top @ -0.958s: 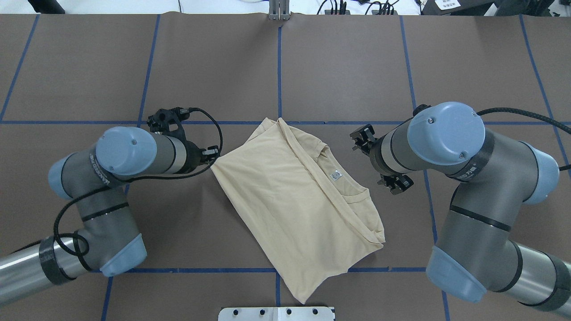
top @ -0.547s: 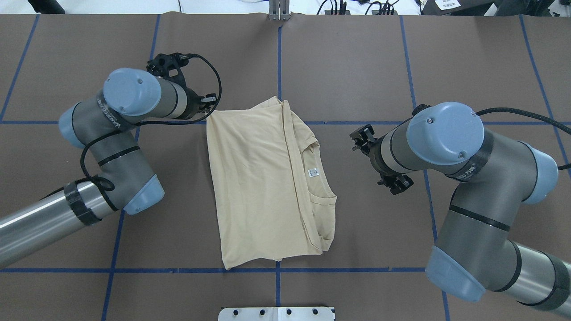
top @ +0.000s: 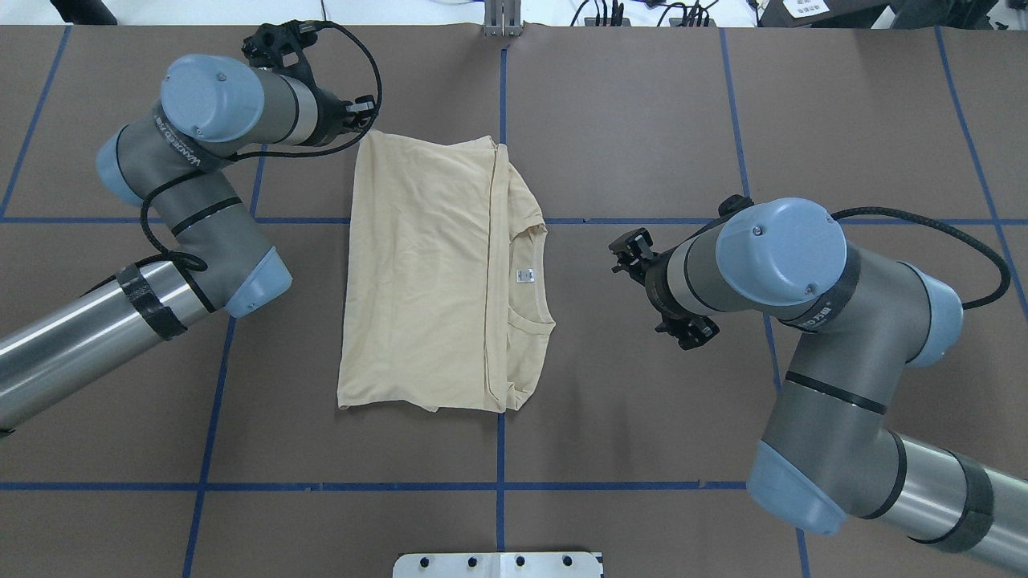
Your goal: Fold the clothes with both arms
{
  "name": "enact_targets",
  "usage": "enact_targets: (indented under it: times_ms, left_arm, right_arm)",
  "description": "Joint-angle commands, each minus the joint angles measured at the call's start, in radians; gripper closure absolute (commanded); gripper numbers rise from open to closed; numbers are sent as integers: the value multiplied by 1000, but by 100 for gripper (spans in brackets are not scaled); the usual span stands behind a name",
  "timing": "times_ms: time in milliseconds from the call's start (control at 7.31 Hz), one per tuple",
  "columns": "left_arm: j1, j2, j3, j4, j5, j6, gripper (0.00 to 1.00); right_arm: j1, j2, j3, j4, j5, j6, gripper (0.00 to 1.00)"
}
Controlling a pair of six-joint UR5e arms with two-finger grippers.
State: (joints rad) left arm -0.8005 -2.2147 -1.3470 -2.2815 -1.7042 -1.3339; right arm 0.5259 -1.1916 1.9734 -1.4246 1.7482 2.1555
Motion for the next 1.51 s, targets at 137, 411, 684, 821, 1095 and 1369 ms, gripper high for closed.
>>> enact_targets:
  times_ms: [137, 411, 684, 821, 1095, 1369]
  left_arm:
    - [-9, 19, -55, 2, -24, 11, 48]
    - [-43, 102, -160, 2, -178, 86, 50]
    - [-54, 287, -344, 8, -239, 212, 51]
    - [-62, 346, -389, 8, -241, 223, 51]
    - [-57, 360, -402, 8, -241, 216, 50]
    - [-57, 371, -399, 7, -242, 213, 50]
  right_arm:
    - [-116, 41, -50, 138, -112, -8, 0]
    - [-171, 87, -51, 112, -151, -87, 0]
    - [-191, 186, -57, -97, -101, -481, 0]
    - [-202, 234, -105, -164, -95, -695, 1]
    - [-201, 323, -224, -250, -37, -1081, 2]
    - [-204, 438, -362, -331, 1, -1114, 42]
